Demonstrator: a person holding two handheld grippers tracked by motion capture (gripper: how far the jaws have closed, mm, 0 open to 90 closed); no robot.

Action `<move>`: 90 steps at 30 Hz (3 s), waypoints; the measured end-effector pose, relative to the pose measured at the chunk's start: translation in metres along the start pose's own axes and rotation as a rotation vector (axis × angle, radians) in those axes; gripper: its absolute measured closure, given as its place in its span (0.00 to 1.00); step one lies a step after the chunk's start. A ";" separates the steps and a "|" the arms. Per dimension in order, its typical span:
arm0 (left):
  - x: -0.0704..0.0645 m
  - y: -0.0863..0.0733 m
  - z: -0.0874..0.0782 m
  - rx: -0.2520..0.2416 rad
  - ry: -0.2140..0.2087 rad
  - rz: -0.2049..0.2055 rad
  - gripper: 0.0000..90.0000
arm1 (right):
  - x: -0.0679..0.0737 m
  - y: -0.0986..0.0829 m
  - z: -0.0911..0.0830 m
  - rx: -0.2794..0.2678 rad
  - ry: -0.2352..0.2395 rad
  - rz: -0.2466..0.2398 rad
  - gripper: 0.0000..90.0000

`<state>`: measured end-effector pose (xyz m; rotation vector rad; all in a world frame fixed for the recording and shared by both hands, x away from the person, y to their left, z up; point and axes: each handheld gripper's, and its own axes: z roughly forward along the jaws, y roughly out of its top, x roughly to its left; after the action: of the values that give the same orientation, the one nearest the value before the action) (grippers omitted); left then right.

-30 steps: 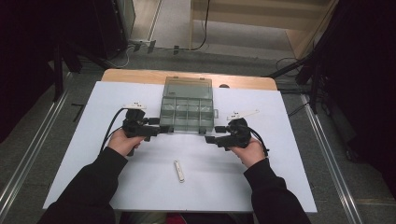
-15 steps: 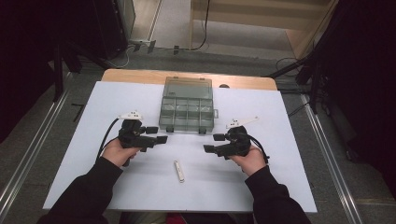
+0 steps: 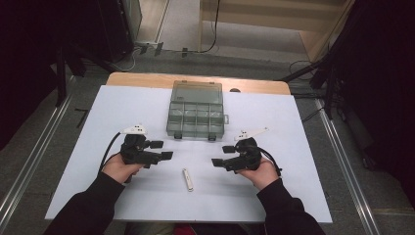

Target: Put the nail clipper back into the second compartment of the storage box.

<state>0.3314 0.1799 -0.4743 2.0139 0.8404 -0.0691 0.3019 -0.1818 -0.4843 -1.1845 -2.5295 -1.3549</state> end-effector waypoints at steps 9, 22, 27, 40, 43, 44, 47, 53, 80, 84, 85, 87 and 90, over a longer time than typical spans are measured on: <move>-0.005 -0.011 -0.012 -0.003 0.014 0.007 0.33 | 0.011 0.003 0.006 0.025 0.025 -0.020 0.27; -0.011 -0.028 -0.021 0.008 0.021 0.000 0.33 | 0.019 0.008 0.017 0.054 0.046 -0.024 0.28; -0.010 -0.033 -0.025 0.014 0.020 -0.003 0.33 | 0.021 0.010 0.022 0.068 0.052 -0.031 0.29; -0.010 -0.048 -0.030 0.038 0.023 -0.001 0.33 | 0.033 0.015 0.039 0.094 0.048 -0.042 0.30; -0.010 -0.050 -0.032 0.042 0.019 0.000 0.33 | 0.036 0.016 0.042 0.096 0.043 -0.042 0.31; -0.010 -0.051 -0.033 0.046 0.022 0.005 0.33 | 0.037 0.016 0.042 0.095 0.043 -0.042 0.31; -0.009 -0.053 -0.034 0.048 0.027 0.002 0.33 | 0.041 0.016 0.046 0.100 0.042 -0.031 0.32; -0.004 -0.054 -0.038 0.039 0.031 -0.011 0.33 | 0.047 0.016 0.054 0.115 0.034 -0.036 0.32; 0.002 -0.051 -0.036 0.041 0.040 -0.011 0.33 | 0.078 0.016 0.079 0.172 -0.085 -0.032 0.44; 0.002 -0.051 -0.035 0.046 0.040 -0.010 0.33 | 0.081 0.016 0.083 0.175 -0.103 -0.025 0.47; 0.002 -0.051 -0.035 0.046 0.040 -0.011 0.33 | 0.082 0.017 0.084 0.178 -0.108 -0.025 0.47; 0.002 -0.051 -0.035 0.046 0.039 -0.009 0.33 | 0.083 0.017 0.085 0.187 -0.125 -0.025 0.49; 0.002 -0.051 -0.035 0.047 0.040 -0.009 0.33 | 0.084 0.016 0.088 0.202 -0.152 -0.034 0.51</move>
<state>0.2933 0.2255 -0.4925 2.0612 0.8800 -0.0540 0.2792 -0.0617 -0.4972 -1.2536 -2.7229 -1.0195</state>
